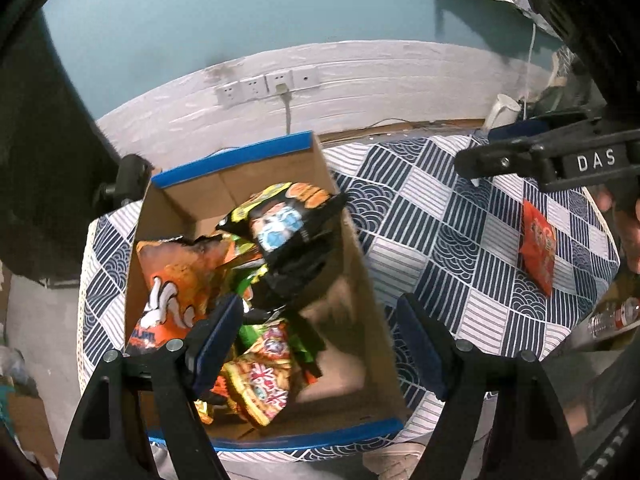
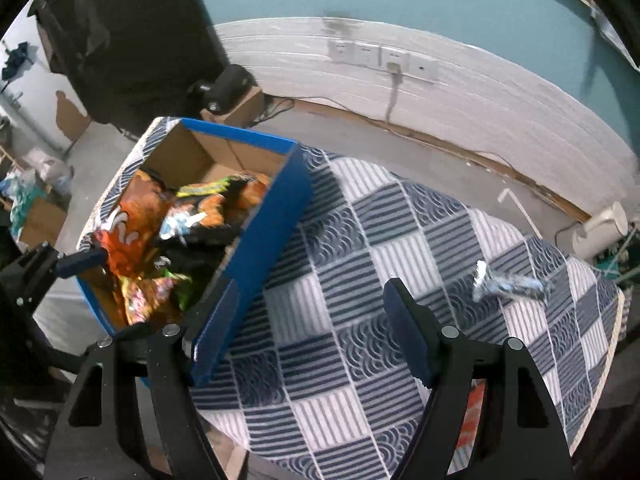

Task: Organize snacks
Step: 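Move both tools back toward the red packet on the cloth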

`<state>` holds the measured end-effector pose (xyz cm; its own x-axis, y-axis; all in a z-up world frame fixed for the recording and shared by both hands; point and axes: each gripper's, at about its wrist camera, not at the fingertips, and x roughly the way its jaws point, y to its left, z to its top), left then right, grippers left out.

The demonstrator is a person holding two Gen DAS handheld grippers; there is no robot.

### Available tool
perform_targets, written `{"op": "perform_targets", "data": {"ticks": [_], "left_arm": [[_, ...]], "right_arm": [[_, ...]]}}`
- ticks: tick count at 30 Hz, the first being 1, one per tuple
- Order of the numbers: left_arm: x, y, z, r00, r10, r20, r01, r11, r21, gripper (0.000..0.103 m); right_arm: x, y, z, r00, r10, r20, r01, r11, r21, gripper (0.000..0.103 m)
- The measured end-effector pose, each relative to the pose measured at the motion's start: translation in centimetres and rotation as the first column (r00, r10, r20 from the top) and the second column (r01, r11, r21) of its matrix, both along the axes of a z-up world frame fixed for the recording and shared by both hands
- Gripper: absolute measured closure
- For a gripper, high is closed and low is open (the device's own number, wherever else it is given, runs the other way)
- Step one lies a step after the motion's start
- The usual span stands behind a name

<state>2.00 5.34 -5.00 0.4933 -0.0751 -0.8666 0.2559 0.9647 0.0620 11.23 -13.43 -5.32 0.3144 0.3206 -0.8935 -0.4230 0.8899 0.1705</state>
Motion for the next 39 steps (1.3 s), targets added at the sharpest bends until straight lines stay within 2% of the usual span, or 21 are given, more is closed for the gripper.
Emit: {"op": "perform_targets", "data": {"ticks": [9, 18, 25, 34, 39], "left_arm": [[0.2, -3.4, 0.4, 0.999, -0.035, 0.009, 0.035, 0.999, 0.028, 0.023], [0.9, -7.8, -0.2, 0.996, -0.087, -0.001, 0.087, 0.996, 0.035, 0.023], [1.5, -11.8, -1.9, 0.990, -0.136, -0.045, 0.138, 0.989, 0.043, 0.023], [2.2, -15.4, -4.8, 0.977, -0.197, -0.088, 0.204, 0.974, 0.093, 0.023], [3.1, -16.3, -6.4, 0.972, -0.202, -0.118, 0.215, 0.970, 0.113, 0.023]], "right_arm": [[-2.5, -4.9, -0.7, 0.998, -0.063, -0.011, 0.063, 0.998, -0.007, 0.027], [-4.5, -11.5, -2.4, 0.979, -0.198, -0.054, 0.196, 0.980, -0.027, 0.026], [-6.2, -17.3, -5.2, 0.943, -0.313, -0.117, 0.310, 0.950, -0.042, 0.026], [-7.5, -23.7, -9.6, 0.886, -0.430, -0.171, 0.413, 0.902, -0.127, 0.026], [-7.7, -25.6, -11.8, 0.865, -0.463, -0.191, 0.427, 0.881, -0.202, 0.026]]}}
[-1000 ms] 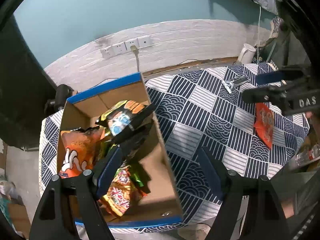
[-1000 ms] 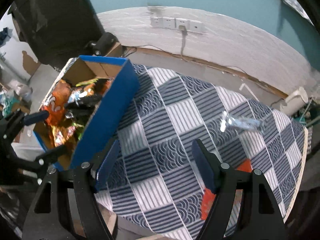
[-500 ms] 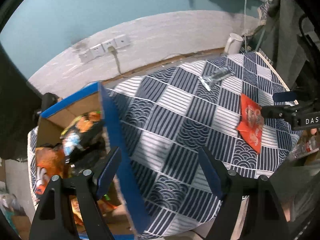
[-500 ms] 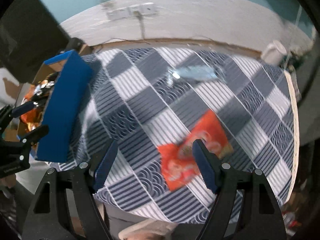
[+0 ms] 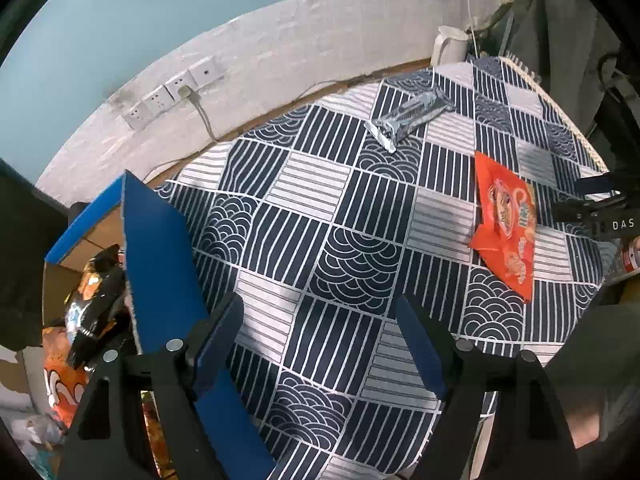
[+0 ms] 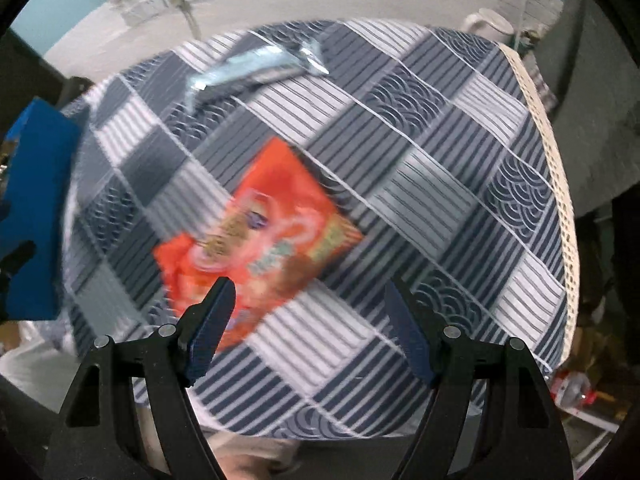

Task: Organize snacks
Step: 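Move both tools back toward the red packet on the cloth, then grasp the red LONGKANG cracker packet with the right tool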

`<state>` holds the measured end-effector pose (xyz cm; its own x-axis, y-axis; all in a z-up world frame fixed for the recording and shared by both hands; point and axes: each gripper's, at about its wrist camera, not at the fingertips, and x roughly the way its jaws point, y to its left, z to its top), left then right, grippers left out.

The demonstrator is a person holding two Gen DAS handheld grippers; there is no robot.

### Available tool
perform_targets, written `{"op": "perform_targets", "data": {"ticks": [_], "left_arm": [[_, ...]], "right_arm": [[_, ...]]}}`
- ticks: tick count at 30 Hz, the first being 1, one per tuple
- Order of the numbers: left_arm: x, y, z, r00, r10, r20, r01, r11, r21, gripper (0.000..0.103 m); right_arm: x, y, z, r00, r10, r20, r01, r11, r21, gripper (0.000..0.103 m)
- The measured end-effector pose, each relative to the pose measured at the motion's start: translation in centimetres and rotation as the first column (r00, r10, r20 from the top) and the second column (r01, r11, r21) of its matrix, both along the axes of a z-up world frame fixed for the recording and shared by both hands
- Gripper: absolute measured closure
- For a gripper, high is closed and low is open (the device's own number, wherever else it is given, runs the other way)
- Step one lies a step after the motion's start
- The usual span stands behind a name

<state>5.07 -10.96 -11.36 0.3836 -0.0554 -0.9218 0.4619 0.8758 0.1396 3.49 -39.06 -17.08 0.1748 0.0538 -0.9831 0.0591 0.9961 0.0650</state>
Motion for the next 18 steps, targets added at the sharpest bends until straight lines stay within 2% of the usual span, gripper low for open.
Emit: {"op": "perform_targets", "data": {"ticks": [4, 9, 15, 18], "left_arm": [[0.6, -0.2, -0.9, 1.000, 0.006, -0.018, -0.006, 1.000, 0.002, 0.023], [1.6, -0.6, -1.9, 0.999, 0.010, -0.037, -0.011, 1.000, -0.002, 0.023], [2.4, -0.8, -2.8, 0.998, 0.016, -0.057, -0.015, 1.000, 0.007, 0.023], [2.5, -0.7, -3.0, 0.998, 0.017, -0.063, -0.017, 1.000, 0.006, 0.023]], "right_arm": [[0.0, -1.4, -2.1, 0.999, -0.007, -0.046, 0.004, 0.998, -0.062, 0.026], [0.4, -2.8, -4.3, 0.995, -0.036, -0.089, 0.029, 0.996, -0.082, 0.026], [1.8, -3.9, -6.4, 0.993, -0.060, -0.100, 0.053, 0.996, -0.073, 0.026], [3.1, -4.6, -6.7, 0.994, -0.080, -0.074, 0.074, 0.994, -0.085, 0.024]]}}
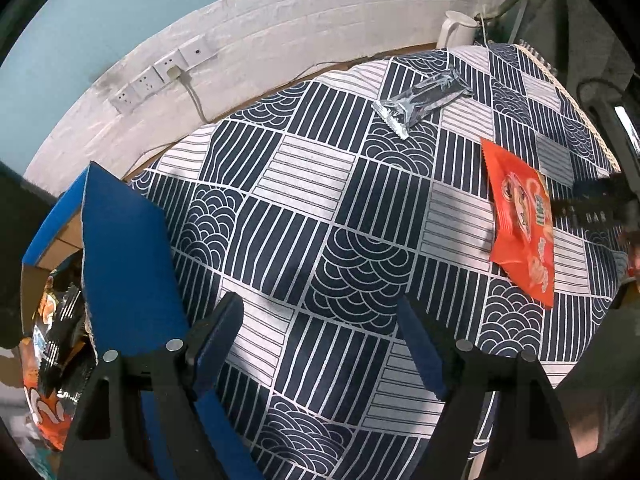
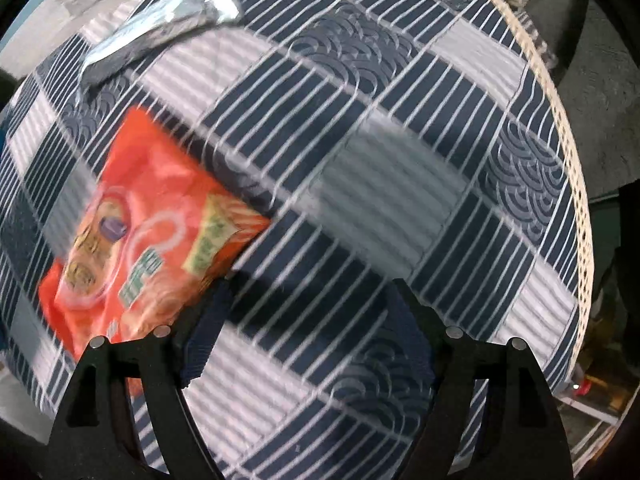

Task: Organize snacks
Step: 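Grasp the red LONGKANG cracker packet with the right tool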

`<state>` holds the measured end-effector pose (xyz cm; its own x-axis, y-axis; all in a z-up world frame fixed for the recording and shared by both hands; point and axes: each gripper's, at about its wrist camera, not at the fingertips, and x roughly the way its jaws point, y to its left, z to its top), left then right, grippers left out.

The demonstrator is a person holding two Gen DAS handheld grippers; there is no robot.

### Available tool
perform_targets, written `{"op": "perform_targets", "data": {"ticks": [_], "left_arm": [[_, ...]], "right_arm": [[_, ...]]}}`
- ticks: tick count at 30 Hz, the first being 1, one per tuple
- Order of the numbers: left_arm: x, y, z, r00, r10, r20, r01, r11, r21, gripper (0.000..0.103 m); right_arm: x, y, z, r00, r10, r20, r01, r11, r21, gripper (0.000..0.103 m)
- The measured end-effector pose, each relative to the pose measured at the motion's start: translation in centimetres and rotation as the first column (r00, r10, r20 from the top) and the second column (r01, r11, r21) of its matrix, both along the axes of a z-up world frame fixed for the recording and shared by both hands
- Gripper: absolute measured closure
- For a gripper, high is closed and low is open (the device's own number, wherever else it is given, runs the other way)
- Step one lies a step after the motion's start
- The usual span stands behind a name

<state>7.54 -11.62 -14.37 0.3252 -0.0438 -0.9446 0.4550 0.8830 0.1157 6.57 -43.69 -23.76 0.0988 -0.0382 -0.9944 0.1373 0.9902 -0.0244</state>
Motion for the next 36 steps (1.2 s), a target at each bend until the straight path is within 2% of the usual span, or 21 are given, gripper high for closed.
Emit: {"op": "perform_targets", "data": {"ticks": [8, 12, 14, 17, 20, 23, 27, 36], "left_arm": [[0.5, 0.5, -0.5, 1.000, 0.007, -0.019, -0.007, 1.000, -0.012, 0.023], [1.1, 0.5, -0.7, 1.000, 0.015, -0.024, -0.016, 1.000, -0.024, 0.023], [1.5, 0.4, -0.7, 0.999, 0.021, -0.030, -0.022, 0.999, -0.043, 0.023], [2.0, 0.2, -0.7, 0.999, 0.028, -0.037, -0.031, 0.997, -0.069, 0.023], [2.1, 0.1, -0.7, 0.999, 0.031, -0.036, -0.034, 0.996, -0.078, 0.023], [1.8, 0.4, -0.6, 0.999, 0.030, -0.031, -0.032, 0.996, -0.083, 0.023], [1.3, 1.0, -0.6, 0.999, 0.029, -0.022, -0.031, 0.997, -0.070, 0.023], [0.5, 1.5, -0.6, 1.000, 0.019, -0.016, -0.020, 0.998, -0.062, 0.023]], "right_arm": [[3.7, -1.1, 0.4, 0.996, -0.002, 0.084, 0.002, 1.000, 0.005, 0.024], [3.6, -2.0, 2.2, 0.994, -0.042, 0.101, 0.047, 0.998, -0.045, 0.024], [3.0, -2.1, 3.5, 0.987, -0.096, 0.132, 0.094, 0.995, 0.021, 0.024], [1.5, -1.3, 4.5, 0.976, -0.176, 0.127, 0.140, 0.958, 0.250, 0.024], [1.1, 0.6, 4.5, 0.976, -0.188, 0.108, 0.144, 0.936, 0.321, 0.024], [0.9, 2.9, 3.7, 0.984, -0.145, 0.107, 0.111, 0.955, 0.274, 0.024], [0.9, 5.1, 2.3, 0.990, -0.129, 0.064, 0.108, 0.958, 0.267, 0.024], [1.4, 7.9, 1.0, 0.996, -0.074, 0.047, 0.068, 0.990, 0.120, 0.024]]}}
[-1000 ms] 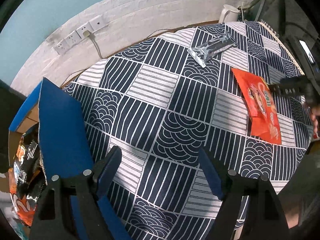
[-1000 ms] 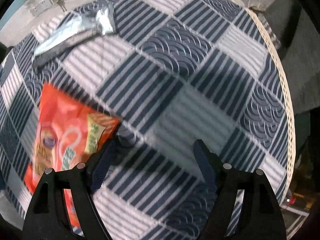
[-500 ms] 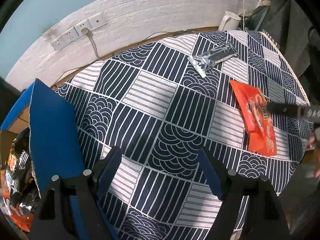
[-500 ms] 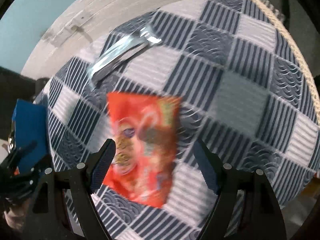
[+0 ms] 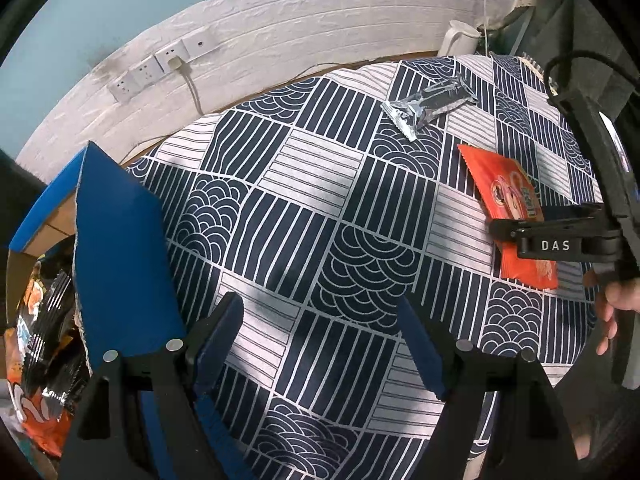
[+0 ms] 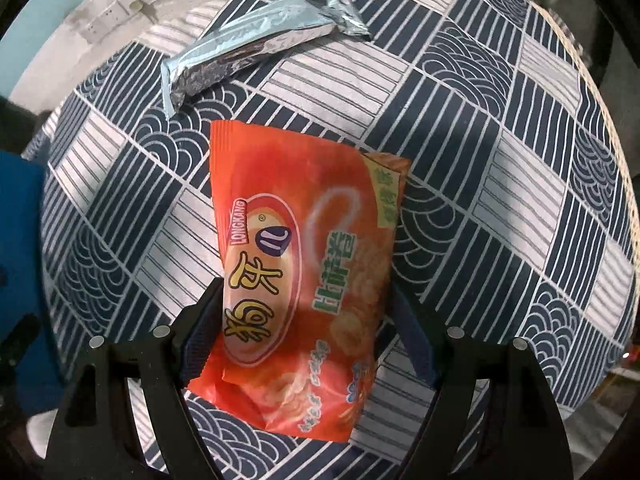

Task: Organize snacks
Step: 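Grasp the red LONGKANG cracker packet with the right tool, then grasp the silver foil wrapper with the left tool while the right tool holds the red packet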

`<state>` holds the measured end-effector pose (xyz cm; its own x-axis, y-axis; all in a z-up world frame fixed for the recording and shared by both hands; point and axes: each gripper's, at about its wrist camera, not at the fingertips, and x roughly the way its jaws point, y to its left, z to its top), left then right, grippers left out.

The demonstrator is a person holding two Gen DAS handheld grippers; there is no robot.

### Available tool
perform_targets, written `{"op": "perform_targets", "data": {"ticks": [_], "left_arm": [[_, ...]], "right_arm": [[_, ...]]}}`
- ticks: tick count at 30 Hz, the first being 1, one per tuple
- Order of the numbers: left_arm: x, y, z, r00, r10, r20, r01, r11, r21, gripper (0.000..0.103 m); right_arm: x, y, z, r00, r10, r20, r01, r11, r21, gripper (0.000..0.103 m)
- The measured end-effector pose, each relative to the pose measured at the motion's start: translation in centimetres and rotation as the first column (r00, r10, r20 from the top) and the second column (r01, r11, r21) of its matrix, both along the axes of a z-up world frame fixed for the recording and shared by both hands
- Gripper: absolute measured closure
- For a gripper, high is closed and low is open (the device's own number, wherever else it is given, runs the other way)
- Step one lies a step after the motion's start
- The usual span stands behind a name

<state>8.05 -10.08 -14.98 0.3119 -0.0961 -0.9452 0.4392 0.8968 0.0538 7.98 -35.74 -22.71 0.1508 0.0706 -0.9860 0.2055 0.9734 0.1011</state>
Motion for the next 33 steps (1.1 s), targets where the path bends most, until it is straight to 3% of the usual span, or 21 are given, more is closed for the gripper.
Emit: {"op": "perform_targets", "data": {"ticks": [2, 5, 7, 13, 25, 33], "left_arm": [[0.0, -0.1, -0.1, 1.000, -0.003, -0.003, 0.003, 1.000, 0.001, 0.023], [0.1, -0.4, -0.3, 1.000, -0.012, -0.006, 0.012, 1.000, 0.006, 0.023], [0.1, -0.6, -0.4, 1.000, -0.017, -0.006, 0.017, 1.000, 0.008, 0.023], [0.4, -2.1, -0.4, 0.999, -0.042, 0.006, 0.042, 0.999, 0.006, 0.023], [2.1, -7.4, 0.1, 0.989, -0.132, 0.066, 0.131, 0.991, 0.008, 0.023], [5.1, -12.2, 0.0, 0.959, -0.259, 0.117, 0.253, 0.965, 0.067, 0.023]], "right_arm": [[0.3, 0.5, -0.2, 1.000, 0.028, 0.008, -0.028, 1.000, -0.008, 0.024], [1.4, 2.6, -1.0, 0.996, 0.088, 0.019, -0.087, 0.996, -0.017, 0.037], [1.0, 2.3, -0.8, 0.993, 0.118, 0.028, -0.118, 0.993, 0.007, 0.048], [0.5, -0.3, 0.6, 0.983, 0.172, 0.064, -0.171, 0.985, -0.010, 0.058], [2.0, -6.3, 4.2, 0.983, 0.128, 0.128, -0.131, 0.991, 0.009, 0.062], [2.3, -8.6, 6.0, 0.969, 0.153, 0.193, -0.145, 0.988, -0.055, 0.062]]}}
